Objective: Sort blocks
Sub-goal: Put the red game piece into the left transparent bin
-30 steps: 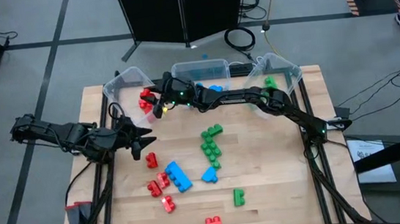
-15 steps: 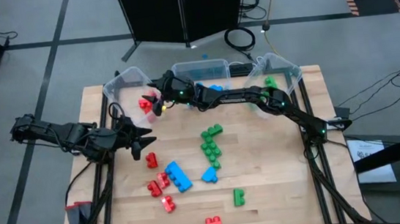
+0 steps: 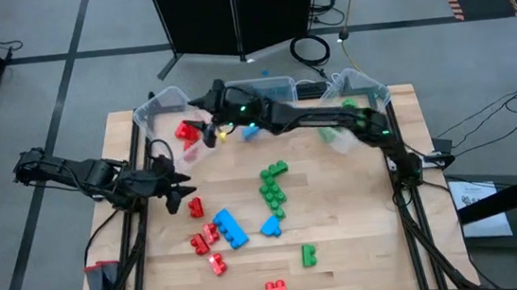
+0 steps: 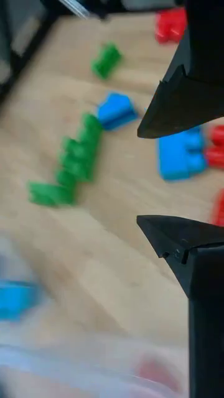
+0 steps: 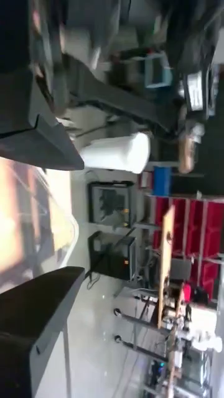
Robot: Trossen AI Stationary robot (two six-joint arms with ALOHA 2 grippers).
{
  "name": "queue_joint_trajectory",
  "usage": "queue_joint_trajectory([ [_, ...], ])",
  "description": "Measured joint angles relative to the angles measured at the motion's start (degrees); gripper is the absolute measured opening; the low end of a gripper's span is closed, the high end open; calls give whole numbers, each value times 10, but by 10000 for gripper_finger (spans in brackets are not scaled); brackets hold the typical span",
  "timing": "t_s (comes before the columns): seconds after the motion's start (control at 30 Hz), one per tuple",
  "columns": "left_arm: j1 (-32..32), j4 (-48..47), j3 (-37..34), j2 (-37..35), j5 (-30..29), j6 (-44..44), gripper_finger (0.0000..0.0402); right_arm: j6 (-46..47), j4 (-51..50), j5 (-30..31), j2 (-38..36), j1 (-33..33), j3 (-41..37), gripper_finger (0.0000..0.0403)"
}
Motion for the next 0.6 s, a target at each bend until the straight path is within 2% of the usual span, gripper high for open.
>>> queue_joint_trajectory([
  [0.17, 0, -82, -11, 0, 6, -120, 209, -89, -203, 5, -113, 12, 0, 260],
  [0.4, 0, -110, -57, 53, 21, -357, 209, -85, -389, 53, -235, 25, 1, 260],
  [0.6, -2, -61, -59, 147, 54, -388, 209, -44, -492, 66, -274, 31, 0, 260],
])
